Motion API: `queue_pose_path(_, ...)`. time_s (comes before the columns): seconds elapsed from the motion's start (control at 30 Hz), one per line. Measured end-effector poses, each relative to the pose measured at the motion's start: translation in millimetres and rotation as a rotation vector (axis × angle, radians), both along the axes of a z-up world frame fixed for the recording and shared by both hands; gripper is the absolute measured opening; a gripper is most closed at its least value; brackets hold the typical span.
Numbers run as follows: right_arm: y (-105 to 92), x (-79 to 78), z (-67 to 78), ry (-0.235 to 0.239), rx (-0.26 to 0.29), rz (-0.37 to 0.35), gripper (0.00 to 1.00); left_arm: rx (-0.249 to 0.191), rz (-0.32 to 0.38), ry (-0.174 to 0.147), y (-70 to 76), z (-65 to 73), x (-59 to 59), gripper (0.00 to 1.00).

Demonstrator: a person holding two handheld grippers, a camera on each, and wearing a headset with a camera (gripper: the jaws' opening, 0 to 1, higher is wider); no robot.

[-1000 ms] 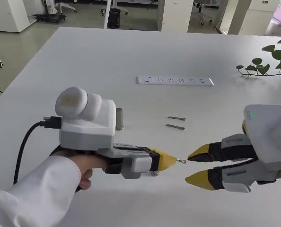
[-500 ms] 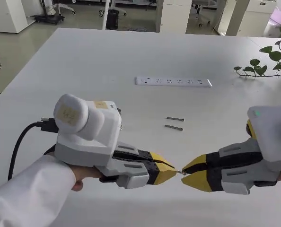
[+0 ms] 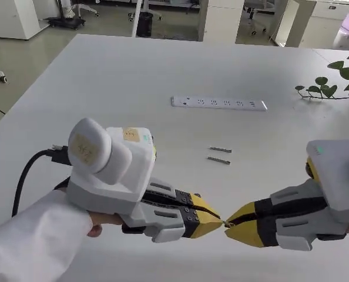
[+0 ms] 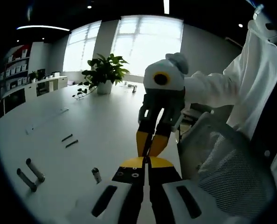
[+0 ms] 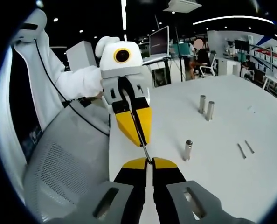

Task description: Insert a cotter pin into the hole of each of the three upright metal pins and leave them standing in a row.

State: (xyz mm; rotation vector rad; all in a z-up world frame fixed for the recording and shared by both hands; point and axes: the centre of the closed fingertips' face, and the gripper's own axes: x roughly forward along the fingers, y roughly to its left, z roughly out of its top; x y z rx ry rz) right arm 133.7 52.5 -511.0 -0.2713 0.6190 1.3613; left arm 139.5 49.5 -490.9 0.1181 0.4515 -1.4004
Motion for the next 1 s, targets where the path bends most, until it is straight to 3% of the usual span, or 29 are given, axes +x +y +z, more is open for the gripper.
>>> queue_pose_path(0.23, -1.1, -2.9, -3.8, 0.008, -0.018, 0.017, 0.00, 0.013, -0.029, -0.030, 0.8, -6.8, -3.2, 0.00)
queue_pose_path(0.4, -2.8, -2.6, -5.0, -0.017, -0.033, 0.029, 0.00, 0.018, -0.029, -0.046, 2.4, -17.3, -3.6, 0.00)
queue_pose_path(0.47, -3.3, -0.1, -6.9, -0.034, -0.044, 0.027, 0.00, 0.013, 0.006, -0.068, 1.5, -19.2, 1.5, 0.01)
queue_pose_path(0.53, -3.4, 3.3, -9.6, -0.051, -0.053, 0.024, 0.00, 0.011, 0.023, -0.118, 1.2, -20.1, 6.2, 0.01)
queue_pose_path(0.6, -2.3, 6.8, -11.5, -0.055, -0.052, 0.022, 0.00, 0.015, 0.037, -0.115, 1.8, -22.9, 8.1, 0.02)
queue_pose_path(0.67, -1.2, 12.4, -13.2, -0.065, -0.056, 0.015, 0.00, 0.019, 0.070, -0.137, 3.1, -23.7, 15.1, 0.04)
queue_pose_path(0.77, -1.5, 24.3, -13.5, -0.085, -0.066, -0.006, 0.00, 0.029, 0.098, -0.155, 4.5, -26.3, 21.3, 0.20)
queue_pose_path(0.8, -2.2, 28.2, -13.4, -0.096, -0.069, -0.013, 0.00, 0.053, 0.137, -0.204, 8.3, -28.8, 31.6, 0.26)
queue_pose_path(0.83, -2.8, 31.9, -13.5, -0.100, -0.073, -0.019, 0.00, 0.050, 0.151, -0.214, 8.4, -28.8, 34.5, 0.30)
queue_pose_path(0.9, -5.7, 41.2, -14.7, -0.108, -0.086, -0.041, 0.00, 0.020, 0.208, -0.203, 8.8, -27.0, 43.6, 0.36)
queue_pose_path(0.97, -11.3, 49.6, -18.6, -0.131, -0.123, -0.052, 0.00, 0.031, 0.257, -0.216, 12.4, -31.4, 54.3, 0.36)
queue_pose_path(1.0, -14.5, 53.2, -21.6, -0.143, -0.147, -0.049, 0.00, 0.032, 0.281, -0.201, 13.7, -35.6, 59.1, 0.36)
